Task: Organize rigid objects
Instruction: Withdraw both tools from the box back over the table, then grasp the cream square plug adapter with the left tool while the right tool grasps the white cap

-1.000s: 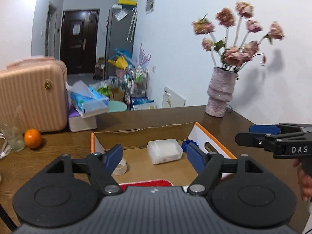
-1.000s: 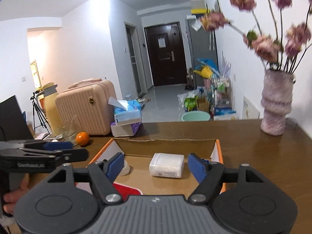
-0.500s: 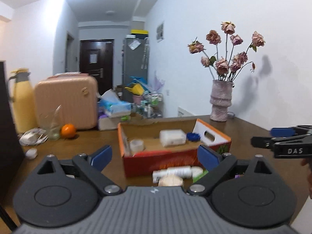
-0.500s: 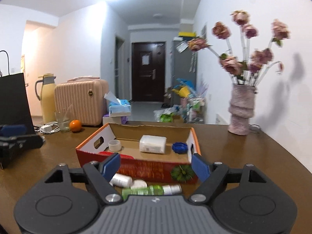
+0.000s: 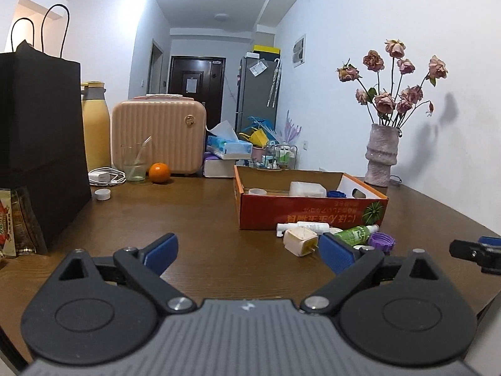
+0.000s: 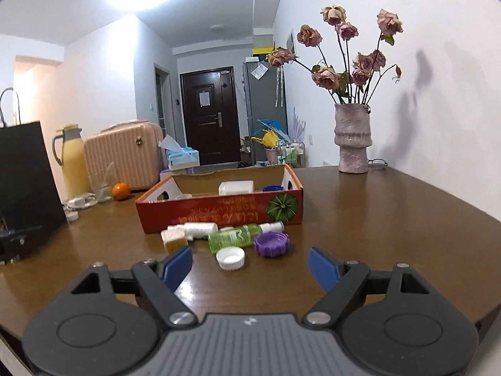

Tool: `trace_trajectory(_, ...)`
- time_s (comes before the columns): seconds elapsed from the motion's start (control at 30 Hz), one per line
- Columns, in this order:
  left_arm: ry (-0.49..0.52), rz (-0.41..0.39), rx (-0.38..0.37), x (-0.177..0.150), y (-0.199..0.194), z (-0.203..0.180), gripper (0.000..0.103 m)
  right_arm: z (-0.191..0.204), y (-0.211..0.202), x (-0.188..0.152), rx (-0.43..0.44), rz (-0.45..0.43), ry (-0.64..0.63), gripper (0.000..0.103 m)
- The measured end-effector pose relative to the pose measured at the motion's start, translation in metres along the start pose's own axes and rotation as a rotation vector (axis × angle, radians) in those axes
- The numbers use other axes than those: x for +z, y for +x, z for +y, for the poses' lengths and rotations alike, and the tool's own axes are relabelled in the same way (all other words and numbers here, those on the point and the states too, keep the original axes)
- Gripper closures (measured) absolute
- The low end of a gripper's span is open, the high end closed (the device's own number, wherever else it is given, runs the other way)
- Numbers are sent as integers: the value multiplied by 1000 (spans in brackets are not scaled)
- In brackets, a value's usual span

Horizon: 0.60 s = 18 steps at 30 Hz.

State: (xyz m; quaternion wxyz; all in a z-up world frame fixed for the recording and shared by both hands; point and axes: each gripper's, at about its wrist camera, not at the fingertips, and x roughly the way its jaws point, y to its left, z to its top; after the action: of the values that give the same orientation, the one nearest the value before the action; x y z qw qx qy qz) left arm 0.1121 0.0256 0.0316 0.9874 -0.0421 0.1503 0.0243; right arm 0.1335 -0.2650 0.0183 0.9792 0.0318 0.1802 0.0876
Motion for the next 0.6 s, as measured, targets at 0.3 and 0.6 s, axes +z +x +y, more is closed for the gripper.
trace_trajectory(0.3, 13, 9, -49, -11, 12, -19, 3, 2, 6, -16, -74, 14, -37, 19)
trace_trajectory(0.6, 49, 85, -53, -31, 41, -22, 3, 15, 44, -35, -61, 113, -73, 19)
